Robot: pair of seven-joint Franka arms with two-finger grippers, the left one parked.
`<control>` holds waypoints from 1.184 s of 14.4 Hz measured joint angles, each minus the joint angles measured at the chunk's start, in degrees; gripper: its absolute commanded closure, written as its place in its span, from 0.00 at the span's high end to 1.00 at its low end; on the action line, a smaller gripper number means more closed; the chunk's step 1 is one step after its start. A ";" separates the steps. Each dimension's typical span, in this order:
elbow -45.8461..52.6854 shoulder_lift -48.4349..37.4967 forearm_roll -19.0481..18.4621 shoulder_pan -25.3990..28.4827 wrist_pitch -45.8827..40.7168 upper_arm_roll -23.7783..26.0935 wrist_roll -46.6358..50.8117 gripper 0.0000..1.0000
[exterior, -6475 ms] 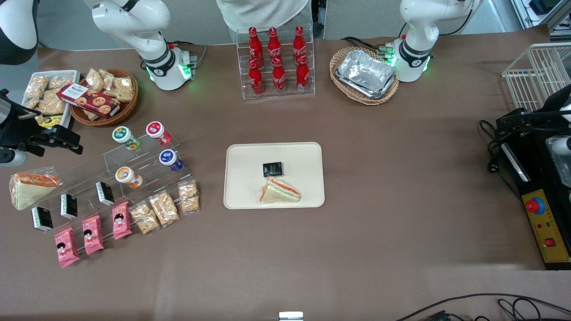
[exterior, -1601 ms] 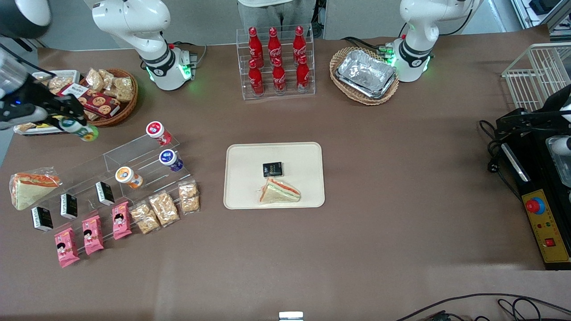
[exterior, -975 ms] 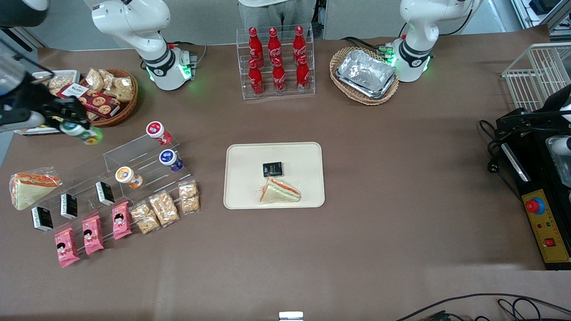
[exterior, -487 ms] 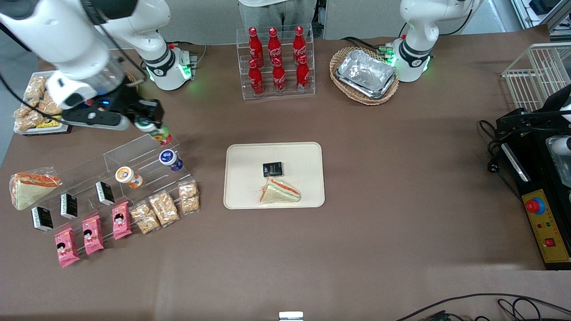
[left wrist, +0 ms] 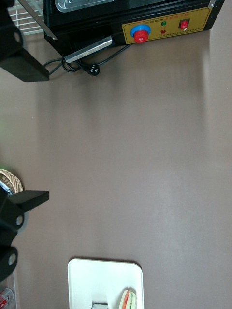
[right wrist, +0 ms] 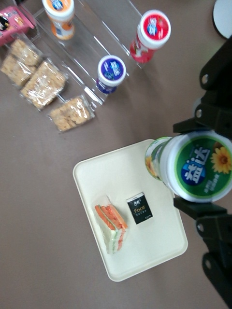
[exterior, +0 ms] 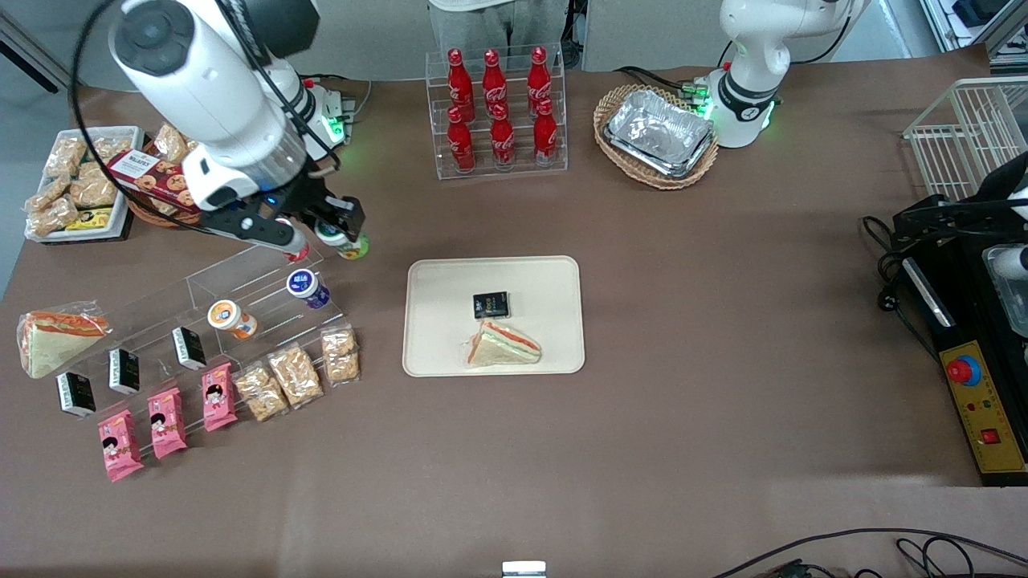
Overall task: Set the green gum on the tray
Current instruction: 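Lift the green gum bottle and carry it toward the cream tray, then lower the bottle onto the tray beside the black box and open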
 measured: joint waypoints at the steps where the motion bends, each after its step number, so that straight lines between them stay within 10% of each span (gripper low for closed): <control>1: -1.70 0.78 0.00 1.03 2.30 0.02 1.61 0.38; 10: -22.26 6.91 -0.35 5.82 29.15 0.10 5.54 0.38; 17: -24.67 16.61 -16.11 10.32 40.19 0.11 24.64 0.38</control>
